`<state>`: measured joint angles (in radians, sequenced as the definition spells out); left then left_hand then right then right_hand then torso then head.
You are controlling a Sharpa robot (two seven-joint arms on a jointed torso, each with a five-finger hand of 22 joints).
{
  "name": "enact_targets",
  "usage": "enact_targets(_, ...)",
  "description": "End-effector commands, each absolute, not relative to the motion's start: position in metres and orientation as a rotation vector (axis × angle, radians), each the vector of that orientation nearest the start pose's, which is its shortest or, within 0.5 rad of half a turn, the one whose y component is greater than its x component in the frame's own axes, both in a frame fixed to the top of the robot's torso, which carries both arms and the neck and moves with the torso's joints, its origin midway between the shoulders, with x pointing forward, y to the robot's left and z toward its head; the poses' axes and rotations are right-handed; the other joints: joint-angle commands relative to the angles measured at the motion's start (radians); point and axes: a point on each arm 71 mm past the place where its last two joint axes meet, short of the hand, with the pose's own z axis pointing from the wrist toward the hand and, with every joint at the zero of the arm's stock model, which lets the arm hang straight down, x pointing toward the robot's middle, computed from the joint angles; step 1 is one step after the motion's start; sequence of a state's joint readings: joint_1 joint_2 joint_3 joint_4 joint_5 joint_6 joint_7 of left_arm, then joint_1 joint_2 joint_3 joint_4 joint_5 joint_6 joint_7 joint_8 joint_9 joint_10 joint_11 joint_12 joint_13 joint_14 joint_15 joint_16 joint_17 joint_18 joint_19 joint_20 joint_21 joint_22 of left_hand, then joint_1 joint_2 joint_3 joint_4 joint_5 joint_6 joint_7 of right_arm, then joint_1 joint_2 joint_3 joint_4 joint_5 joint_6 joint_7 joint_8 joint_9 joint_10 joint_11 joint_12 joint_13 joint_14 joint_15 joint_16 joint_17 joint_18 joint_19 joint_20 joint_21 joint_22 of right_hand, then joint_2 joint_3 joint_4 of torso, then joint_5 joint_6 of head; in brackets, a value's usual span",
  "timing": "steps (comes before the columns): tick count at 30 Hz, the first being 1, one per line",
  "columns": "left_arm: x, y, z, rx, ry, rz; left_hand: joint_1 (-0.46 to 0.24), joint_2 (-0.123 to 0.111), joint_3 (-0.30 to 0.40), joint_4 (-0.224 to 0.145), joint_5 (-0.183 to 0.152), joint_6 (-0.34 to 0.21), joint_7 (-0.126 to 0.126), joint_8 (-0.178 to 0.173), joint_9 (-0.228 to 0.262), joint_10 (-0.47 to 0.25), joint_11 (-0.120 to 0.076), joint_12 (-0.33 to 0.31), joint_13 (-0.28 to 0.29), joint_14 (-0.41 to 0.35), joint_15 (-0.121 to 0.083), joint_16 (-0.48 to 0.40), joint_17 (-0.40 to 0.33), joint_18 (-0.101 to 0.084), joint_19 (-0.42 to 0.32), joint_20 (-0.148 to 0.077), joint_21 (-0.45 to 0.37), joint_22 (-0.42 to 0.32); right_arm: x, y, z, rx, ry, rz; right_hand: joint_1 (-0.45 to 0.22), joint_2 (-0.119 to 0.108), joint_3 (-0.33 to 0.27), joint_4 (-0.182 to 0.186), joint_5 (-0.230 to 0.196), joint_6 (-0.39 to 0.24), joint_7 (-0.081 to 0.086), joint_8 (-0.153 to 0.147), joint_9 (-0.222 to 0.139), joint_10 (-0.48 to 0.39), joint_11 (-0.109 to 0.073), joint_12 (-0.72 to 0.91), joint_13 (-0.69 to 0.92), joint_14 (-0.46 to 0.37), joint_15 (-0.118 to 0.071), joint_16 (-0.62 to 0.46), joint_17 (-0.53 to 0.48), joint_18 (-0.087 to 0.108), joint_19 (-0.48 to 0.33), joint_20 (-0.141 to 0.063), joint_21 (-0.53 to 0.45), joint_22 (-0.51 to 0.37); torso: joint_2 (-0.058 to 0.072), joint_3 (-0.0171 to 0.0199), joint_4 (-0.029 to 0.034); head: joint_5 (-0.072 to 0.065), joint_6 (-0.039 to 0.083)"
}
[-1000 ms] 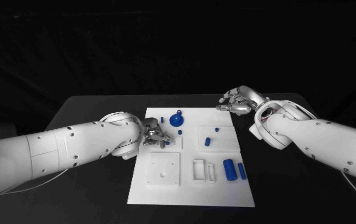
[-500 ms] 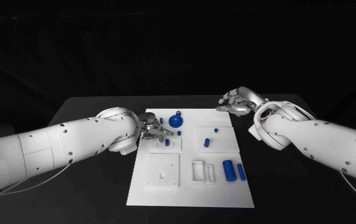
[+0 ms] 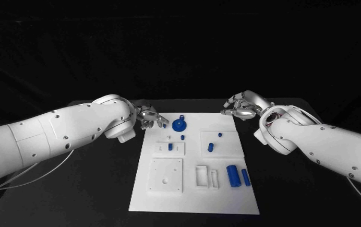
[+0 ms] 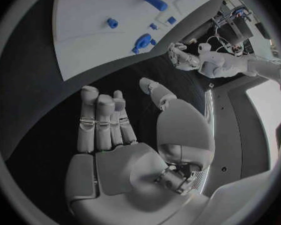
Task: Assemble the parts on the task board
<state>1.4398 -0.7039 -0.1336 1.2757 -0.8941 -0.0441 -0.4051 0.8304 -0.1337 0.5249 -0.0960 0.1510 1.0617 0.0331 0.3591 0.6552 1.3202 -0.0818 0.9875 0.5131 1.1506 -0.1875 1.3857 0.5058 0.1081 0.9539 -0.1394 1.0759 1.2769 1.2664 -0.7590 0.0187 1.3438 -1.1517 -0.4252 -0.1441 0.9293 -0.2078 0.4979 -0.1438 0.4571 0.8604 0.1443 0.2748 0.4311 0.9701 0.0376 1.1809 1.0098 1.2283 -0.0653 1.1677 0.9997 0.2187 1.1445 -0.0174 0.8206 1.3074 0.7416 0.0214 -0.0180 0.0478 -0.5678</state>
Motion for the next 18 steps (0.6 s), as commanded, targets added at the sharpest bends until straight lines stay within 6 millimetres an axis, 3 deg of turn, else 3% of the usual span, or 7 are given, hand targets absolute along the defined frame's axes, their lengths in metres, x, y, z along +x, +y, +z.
enact_targets(1,0.562,0.218,-0.132,-0.386,2.055,-0.532,-0.003,0.036,-0.023,-0.018,0.006,-0.017,0.009,-0.009,-0.005,-0.004,0.011,-0.011,-0.004,-0.001,0.013,-0.011,-0.005,-0.018,-0.006,-0.097,-0.012,-0.004,0.541,-0.225,-0.139,0.263,1.543,0.670,-0.010,0.000,-0.002,0.004,0.005,0.002,0.007,0.003,-0.001,-0.003,0.000,0.004,-0.001,-0.002,-0.007,0.003,-0.001,0.043,0.009,0.001,-0.003,0.016,0.001,-0.0007,-0.0015,0.003,0.007)
enact_targets(8,0.582,0.225,-0.126,-0.368,2.057,-0.447,-0.016,0.019,-0.047,-0.023,-0.021,-0.038,0.014,-0.022,-0.012,-0.010,0.016,-0.022,-0.008,-0.005,0.018,-0.020,-0.011,-0.022,-0.010,-0.096,-0.023,-0.010,0.541,-0.223,-0.139,0.267,1.544,0.676,-0.010,0.000,-0.002,0.004,0.005,0.001,0.007,0.002,-0.001,-0.003,0.000,0.004,-0.002,-0.001,-0.007,0.003,-0.001,0.043,0.009,0.001,-0.003,0.016,0.004,-0.0009,-0.0039,0.018,0.009)
enact_targets(12,0.589,0.227,-0.128,-0.353,2.105,-0.411,-0.048,-0.006,-0.052,0.014,-0.082,-0.042,0.015,-0.024,-0.015,-0.012,0.017,-0.027,-0.009,-0.006,0.019,-0.024,-0.014,-0.023,-0.011,-0.097,-0.033,-0.015,0.541,-0.222,-0.139,0.273,1.548,0.681,-0.010,0.000,-0.003,0.004,0.005,0.001,0.007,0.002,-0.001,-0.003,0.000,0.004,-0.002,-0.001,-0.007,0.003,-0.001,0.043,0.009,0.001,-0.003,0.016,0.005,-0.0008,-0.0043,0.017,0.010)
enact_targets(18,0.598,0.227,-0.130,-0.353,2.142,-0.376,-0.064,-0.015,-0.050,0.045,-0.094,-0.046,0.018,-0.027,-0.018,-0.020,0.019,-0.031,-0.009,-0.015,0.021,-0.026,-0.015,-0.024,-0.019,-0.098,-0.040,-0.015,0.541,-0.222,-0.139,0.277,1.547,0.683,-0.010,0.002,-0.003,0.005,0.004,0.000,0.008,0.002,-0.002,-0.003,0.001,0.005,-0.002,-0.001,-0.006,0.004,-0.001,0.043,0.009,0.001,-0.003,0.016,0.008,-0.0023,-0.0059,0.017,0.011)
